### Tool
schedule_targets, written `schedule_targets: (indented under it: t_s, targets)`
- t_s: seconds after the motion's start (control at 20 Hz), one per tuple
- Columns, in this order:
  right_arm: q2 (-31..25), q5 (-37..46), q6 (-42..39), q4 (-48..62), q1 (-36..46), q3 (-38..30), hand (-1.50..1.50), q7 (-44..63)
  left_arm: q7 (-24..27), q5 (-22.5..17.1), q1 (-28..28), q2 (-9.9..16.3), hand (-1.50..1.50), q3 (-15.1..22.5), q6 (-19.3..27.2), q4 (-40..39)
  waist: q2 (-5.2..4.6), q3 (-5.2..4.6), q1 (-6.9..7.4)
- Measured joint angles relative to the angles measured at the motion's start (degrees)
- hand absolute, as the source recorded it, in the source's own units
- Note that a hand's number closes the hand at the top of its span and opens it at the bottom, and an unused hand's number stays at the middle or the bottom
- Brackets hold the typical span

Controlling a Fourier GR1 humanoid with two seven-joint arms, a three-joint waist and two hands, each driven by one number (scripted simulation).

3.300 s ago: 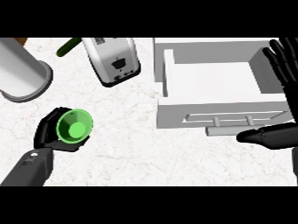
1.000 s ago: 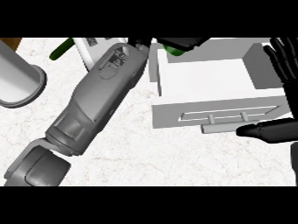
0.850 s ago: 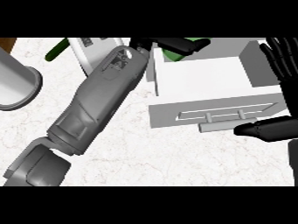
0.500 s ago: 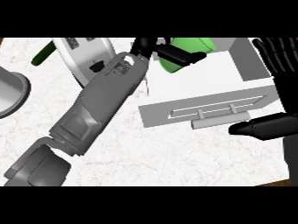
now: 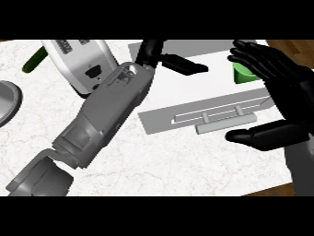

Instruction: Pick up the cup, place it into the drawer and close the drawer

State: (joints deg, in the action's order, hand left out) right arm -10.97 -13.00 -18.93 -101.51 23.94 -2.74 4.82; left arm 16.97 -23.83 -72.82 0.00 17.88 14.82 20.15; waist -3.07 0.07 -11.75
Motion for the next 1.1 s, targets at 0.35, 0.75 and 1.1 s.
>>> schedule_targets:
  t_s: [0.35,0.75,1.1]
  targets:
    - [-2.7,-4.8,-11.1,0.3,-0.9,6.8,1.5,3.0,6.8,-7.1,0.3,0.0,-1.5,-2.5,-0.2,3.0,0.55,-0.08,1.09]
    - [-10.8,6.2,-16.6,-1.3,-3.9,12.3,-1.5,6.2,10.7,-11.6,0.0,0.0,-1.5,-3.0,2.6,2.4,1.72,-0.04,5.06]
    - [-10.9,25.7,-9.9,4.7,-8.5,17.9,-1.5,-0.2,13.8,-13.3,2.9,0.2,-1.5,-4.3,0.4,2.9,2.32,-0.01,9.8]
